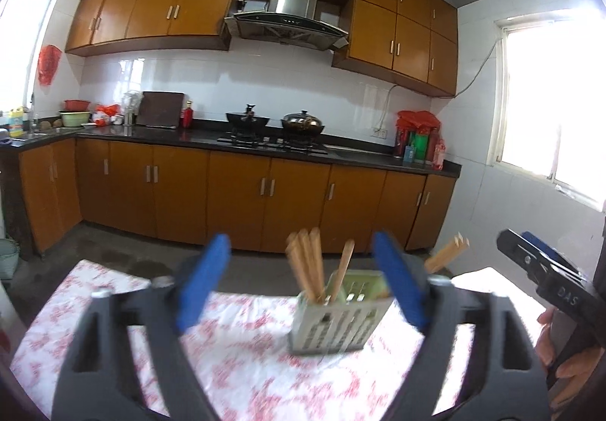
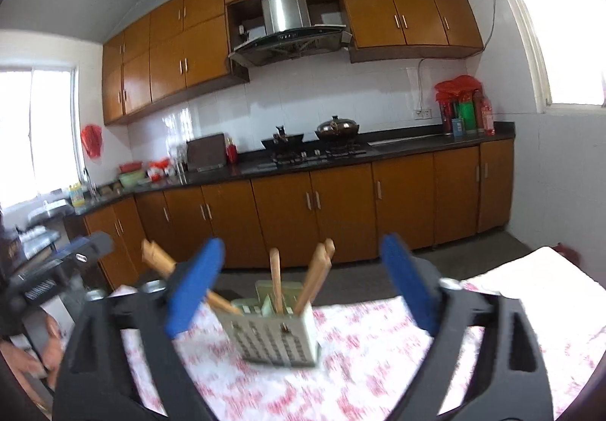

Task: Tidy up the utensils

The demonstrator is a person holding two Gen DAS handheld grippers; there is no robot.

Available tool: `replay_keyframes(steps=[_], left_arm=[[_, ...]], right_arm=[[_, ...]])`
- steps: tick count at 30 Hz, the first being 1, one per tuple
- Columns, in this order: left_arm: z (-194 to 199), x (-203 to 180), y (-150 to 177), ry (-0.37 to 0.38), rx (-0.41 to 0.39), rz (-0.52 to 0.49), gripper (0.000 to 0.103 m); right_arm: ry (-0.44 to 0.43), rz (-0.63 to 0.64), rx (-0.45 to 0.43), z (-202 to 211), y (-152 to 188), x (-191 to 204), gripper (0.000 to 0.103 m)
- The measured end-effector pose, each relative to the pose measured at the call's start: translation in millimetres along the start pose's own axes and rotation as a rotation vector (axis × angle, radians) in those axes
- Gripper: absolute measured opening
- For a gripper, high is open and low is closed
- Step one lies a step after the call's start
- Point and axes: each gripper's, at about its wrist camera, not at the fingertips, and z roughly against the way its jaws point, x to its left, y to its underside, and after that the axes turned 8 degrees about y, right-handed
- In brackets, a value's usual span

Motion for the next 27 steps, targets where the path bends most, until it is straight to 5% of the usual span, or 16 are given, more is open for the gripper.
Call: replay_keyframes(steps=[5, 13, 27], left_arm=[[43, 3, 33, -0.063, 0.036, -0.015, 0.099], [91, 2, 91, -0.179, 0.059, -0.022, 0.099], [101, -22, 143, -0.180, 0.130, -0.072, 0.099]], right_arm=[[0.077, 0.104, 0.027, 23, 31, 12, 0.101], [0.062, 0.102, 0.100, 53, 72, 10, 0.101], [0.070, 0.072, 0.155, 70, 119, 10, 0.101]])
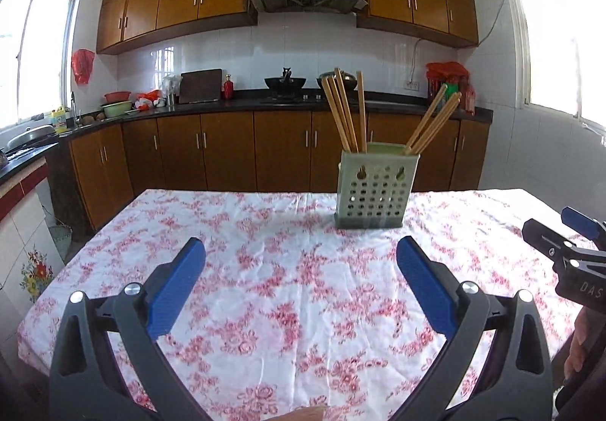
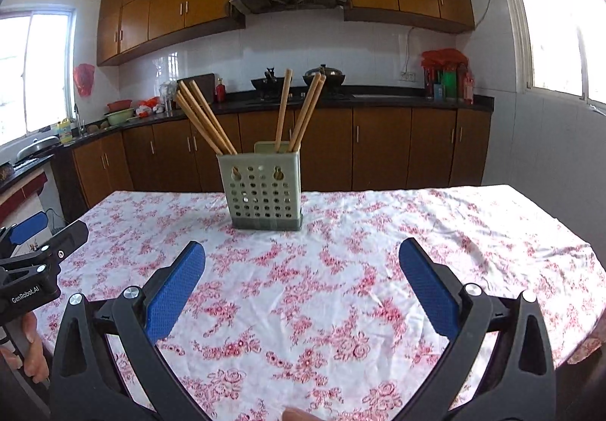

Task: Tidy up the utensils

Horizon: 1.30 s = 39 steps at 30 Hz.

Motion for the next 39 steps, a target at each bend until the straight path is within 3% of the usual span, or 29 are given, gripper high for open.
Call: replay_keyframes(steps=[17, 39], left_arm=[[-7, -1, 15, 0.010, 0.043, -0.004, 0.099], [-6, -4, 14, 0.021, 0.034, -0.009, 0.099]], right_arm=[[-0.001, 0.006, 0.046, -3, 16, 2, 0.101], [-0.005, 0.000, 0.046, -3, 15, -1, 0.101]])
